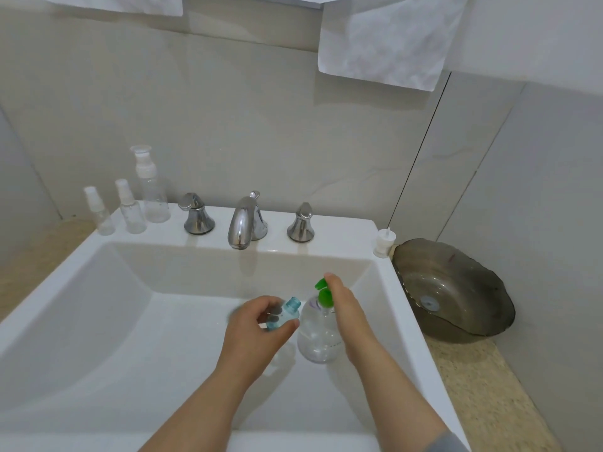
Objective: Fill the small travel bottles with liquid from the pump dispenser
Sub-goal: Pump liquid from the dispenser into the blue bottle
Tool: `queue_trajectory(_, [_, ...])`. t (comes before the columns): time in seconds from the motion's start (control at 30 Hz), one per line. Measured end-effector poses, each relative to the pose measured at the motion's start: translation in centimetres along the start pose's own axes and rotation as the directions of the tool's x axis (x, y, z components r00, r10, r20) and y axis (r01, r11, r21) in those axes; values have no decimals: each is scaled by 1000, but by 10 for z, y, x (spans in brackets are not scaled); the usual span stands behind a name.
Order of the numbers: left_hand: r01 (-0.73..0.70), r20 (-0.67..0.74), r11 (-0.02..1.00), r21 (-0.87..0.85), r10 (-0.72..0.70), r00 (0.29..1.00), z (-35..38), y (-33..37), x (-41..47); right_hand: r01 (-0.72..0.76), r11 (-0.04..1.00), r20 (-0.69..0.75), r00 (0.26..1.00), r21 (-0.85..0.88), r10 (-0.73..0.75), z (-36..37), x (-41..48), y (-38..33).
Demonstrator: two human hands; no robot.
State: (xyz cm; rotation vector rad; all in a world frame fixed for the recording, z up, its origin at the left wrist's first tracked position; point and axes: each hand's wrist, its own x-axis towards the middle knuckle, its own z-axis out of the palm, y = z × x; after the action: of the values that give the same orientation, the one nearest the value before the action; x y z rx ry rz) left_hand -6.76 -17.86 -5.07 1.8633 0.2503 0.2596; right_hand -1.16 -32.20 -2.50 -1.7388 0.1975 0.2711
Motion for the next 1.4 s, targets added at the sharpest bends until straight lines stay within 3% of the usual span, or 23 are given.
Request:
queue_trajectory(0.2, [-48, -17, 998, -31, 48, 999, 2, 2, 3, -34, 998, 44, 999, 60, 31, -5, 0, 0])
queue_trajectory(0.37, [-67, 44, 998, 3, 67, 997, 7, 0, 14, -60, 995, -81, 995, 75, 66, 3, -1, 8])
queue_trajectory(0.5, [-103, 83, 995, 13, 101, 991, 6, -1, 26, -53, 998, -92, 995, -27, 50, -5, 6, 10])
queue_trajectory(0.73, [-198, 135, 980, 13, 194, 972, -5, -2, 54, -34, 996, 191, 980, -82, 49, -21, 27, 11])
queue_trajectory(0.93, [-224, 257, 969, 100, 192, 947, -6, -1, 59, -7, 995, 153, 988, -102, 22, -15, 34, 12])
queue_trajectory(1.4, [-274, 206, 957, 94, 250, 946, -9, 9, 61, -10, 999, 65, 998, -34, 12, -8, 32, 18])
